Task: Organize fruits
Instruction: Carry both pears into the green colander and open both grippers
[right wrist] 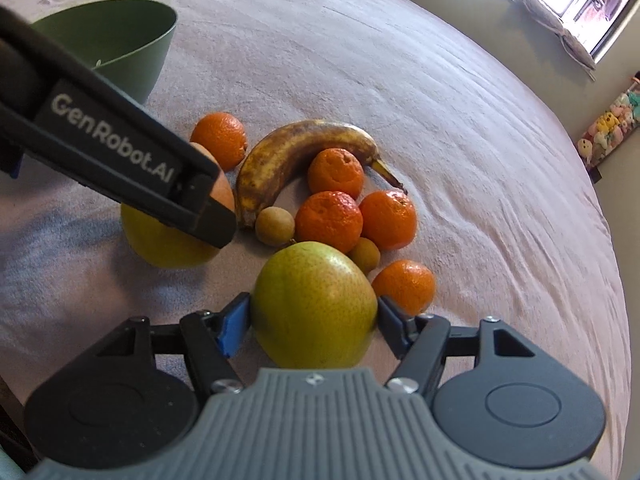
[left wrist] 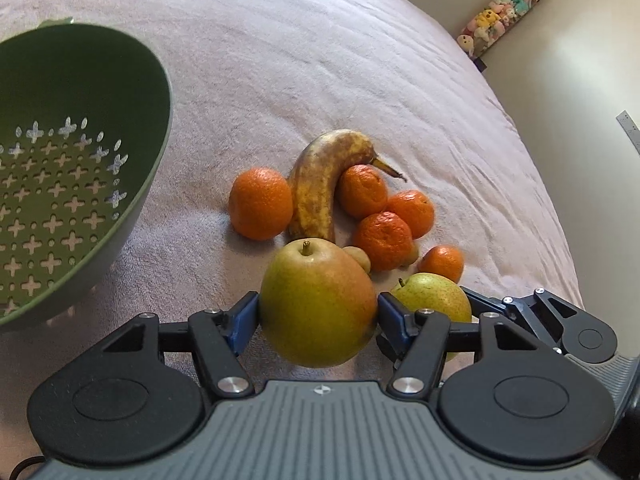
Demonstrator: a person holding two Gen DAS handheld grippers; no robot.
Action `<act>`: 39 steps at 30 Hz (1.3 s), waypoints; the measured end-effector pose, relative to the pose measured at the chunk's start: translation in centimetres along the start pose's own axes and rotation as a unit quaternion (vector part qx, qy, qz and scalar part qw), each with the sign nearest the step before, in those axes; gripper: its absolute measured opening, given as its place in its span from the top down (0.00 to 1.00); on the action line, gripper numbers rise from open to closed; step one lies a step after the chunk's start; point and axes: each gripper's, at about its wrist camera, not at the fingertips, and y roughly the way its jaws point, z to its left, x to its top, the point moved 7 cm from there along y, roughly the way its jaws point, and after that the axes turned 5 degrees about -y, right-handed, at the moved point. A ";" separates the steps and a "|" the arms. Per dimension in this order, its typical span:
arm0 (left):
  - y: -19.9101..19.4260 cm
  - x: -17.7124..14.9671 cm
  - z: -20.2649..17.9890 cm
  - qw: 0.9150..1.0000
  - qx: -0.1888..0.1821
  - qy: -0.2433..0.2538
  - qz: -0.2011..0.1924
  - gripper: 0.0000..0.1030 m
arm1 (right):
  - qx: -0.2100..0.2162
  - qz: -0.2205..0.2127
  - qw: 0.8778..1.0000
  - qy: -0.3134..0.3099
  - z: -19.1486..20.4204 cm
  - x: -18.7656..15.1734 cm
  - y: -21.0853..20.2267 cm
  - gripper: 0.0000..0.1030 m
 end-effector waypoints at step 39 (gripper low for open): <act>-13.1 7.8 8.0 0.986 0.141 0.016 -0.092 0.29 | 0.111 -0.155 0.980 -0.055 7.6 16.8 -5.4 0.37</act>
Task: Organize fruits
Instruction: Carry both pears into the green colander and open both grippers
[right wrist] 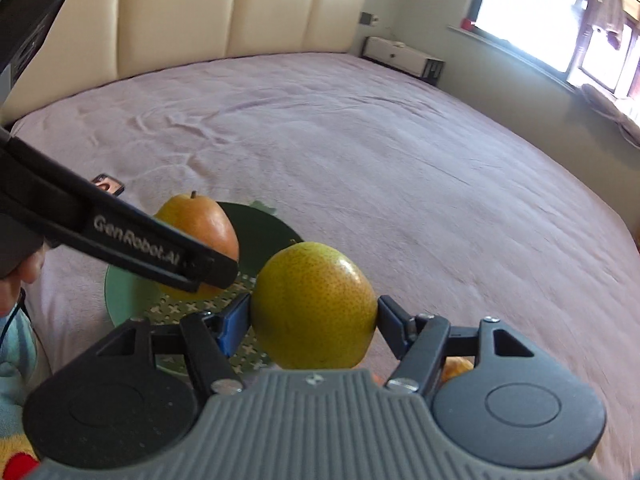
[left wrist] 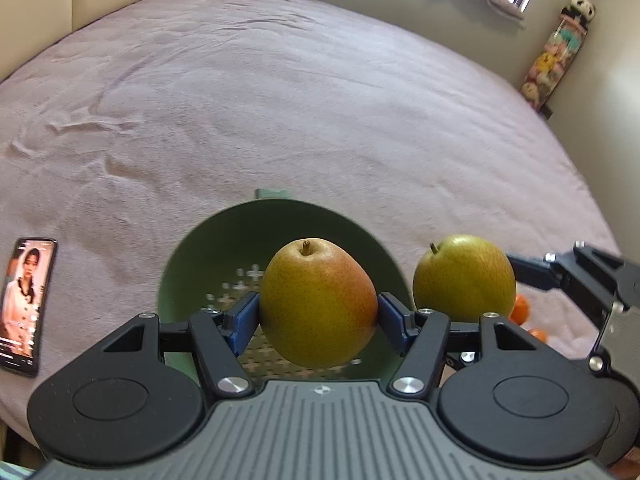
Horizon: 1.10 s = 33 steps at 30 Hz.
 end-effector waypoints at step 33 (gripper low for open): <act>7.5 -2.2 3.4 0.989 0.109 0.040 0.093 0.29 | 0.105 0.098 0.962 -0.231 4.9 -1.9 10.1 0.37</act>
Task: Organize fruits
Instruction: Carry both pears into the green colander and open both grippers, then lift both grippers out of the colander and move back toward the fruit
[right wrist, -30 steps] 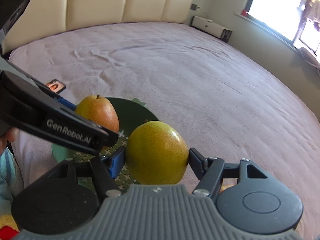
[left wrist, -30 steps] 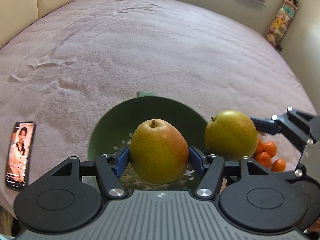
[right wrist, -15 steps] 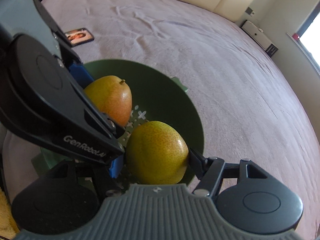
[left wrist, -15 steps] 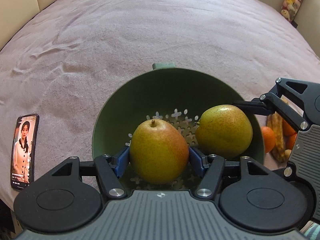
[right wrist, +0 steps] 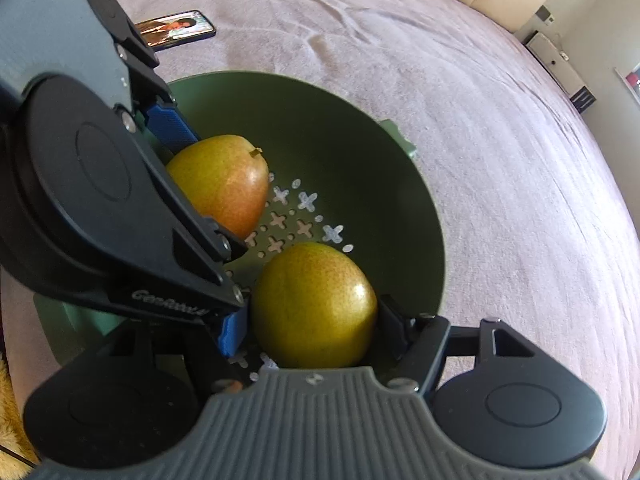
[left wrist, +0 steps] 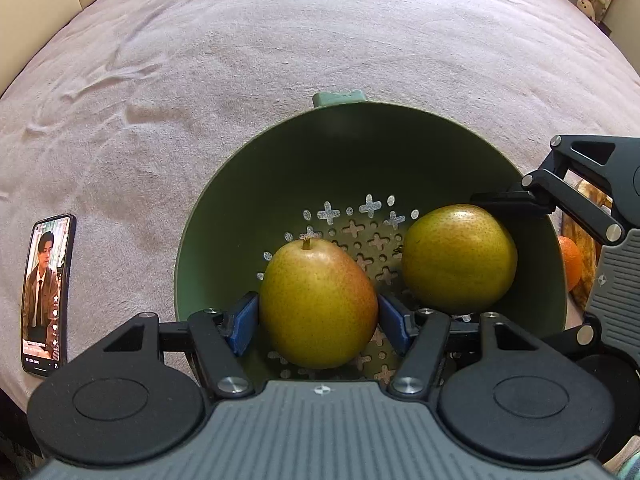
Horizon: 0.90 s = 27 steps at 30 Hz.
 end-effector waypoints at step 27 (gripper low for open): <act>-1.0 0.0 0.4 0.999 -0.018 -0.028 -0.014 0.17 | 0.006 0.019 1.000 -0.003 0.2 0.3 -1.5 0.28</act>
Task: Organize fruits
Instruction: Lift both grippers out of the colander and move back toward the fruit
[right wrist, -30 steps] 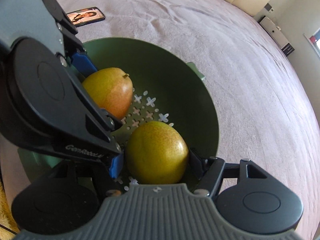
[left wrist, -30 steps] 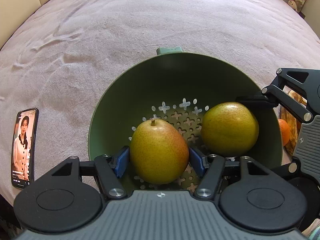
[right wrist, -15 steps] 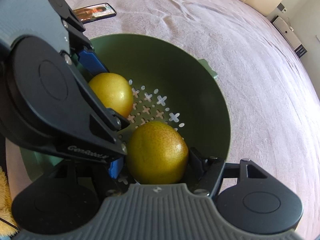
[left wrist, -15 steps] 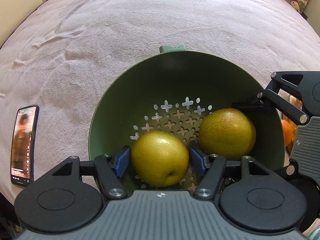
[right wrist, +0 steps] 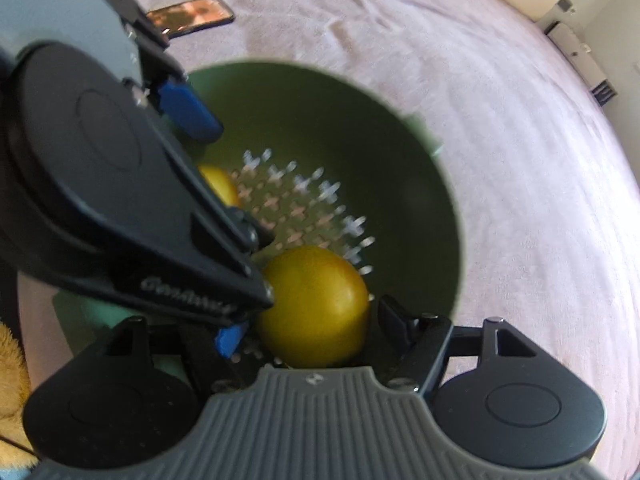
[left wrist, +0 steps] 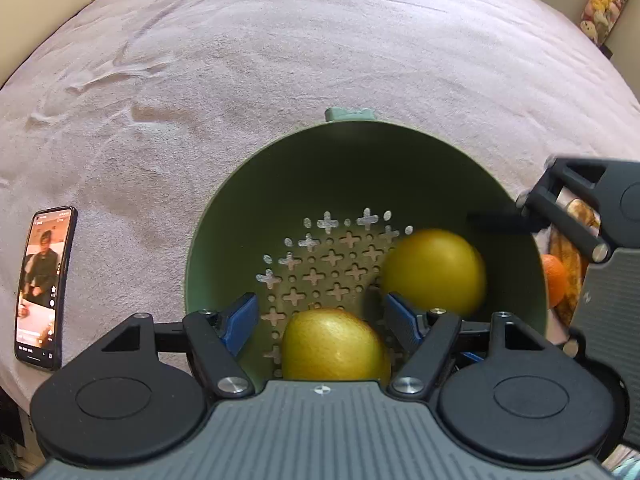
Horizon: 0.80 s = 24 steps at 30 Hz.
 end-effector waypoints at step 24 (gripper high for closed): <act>-7.0 1.1 -3.0 0.991 -0.024 0.031 -0.130 0.16 | -0.124 -0.062 0.972 0.188 -2.2 -3.1 -10.6 0.22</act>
